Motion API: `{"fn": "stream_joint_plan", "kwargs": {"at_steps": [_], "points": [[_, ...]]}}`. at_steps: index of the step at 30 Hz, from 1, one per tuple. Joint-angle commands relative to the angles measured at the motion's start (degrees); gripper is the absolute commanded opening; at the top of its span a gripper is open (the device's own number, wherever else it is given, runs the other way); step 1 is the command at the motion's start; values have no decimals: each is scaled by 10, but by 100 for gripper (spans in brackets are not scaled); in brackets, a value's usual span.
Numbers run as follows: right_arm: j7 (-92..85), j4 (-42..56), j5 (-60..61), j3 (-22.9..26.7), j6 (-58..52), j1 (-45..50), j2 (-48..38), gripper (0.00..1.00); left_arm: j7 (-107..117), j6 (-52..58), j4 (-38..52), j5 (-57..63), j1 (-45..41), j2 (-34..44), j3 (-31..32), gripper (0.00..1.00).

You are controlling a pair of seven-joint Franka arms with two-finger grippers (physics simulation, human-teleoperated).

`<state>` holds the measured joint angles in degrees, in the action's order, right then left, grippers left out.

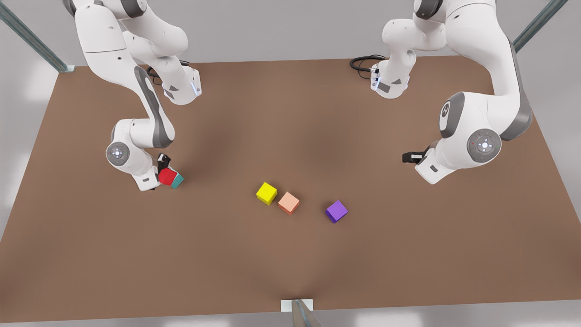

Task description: Pick up red wooden cube and pass to hand red wooden cube and place in blue wooden cube

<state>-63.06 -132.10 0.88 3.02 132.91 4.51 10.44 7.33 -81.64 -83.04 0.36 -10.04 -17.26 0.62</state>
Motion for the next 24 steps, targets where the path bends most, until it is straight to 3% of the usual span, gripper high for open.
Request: {"fn": "stream_joint_plan", "kwargs": {"at_steps": [1,5,6,7,24], "points": [[80,-3,-6,0,11,0,0,43,27,4,1,0,0,-1,0,100],[80,-8,-6,1,10,0,0,45,27,4,1,0,4,-7,0,100],[81,-9,-6,0,10,0,0,96,26,4,1,-2,8,-6,0,100],[81,-9,-5,0,9,0,0,100,26,8,1,-3,9,-5,0,100],[83,40,23,-4,-54,31,3,100,24,20,11,-38,11,-5,11,100]]}}
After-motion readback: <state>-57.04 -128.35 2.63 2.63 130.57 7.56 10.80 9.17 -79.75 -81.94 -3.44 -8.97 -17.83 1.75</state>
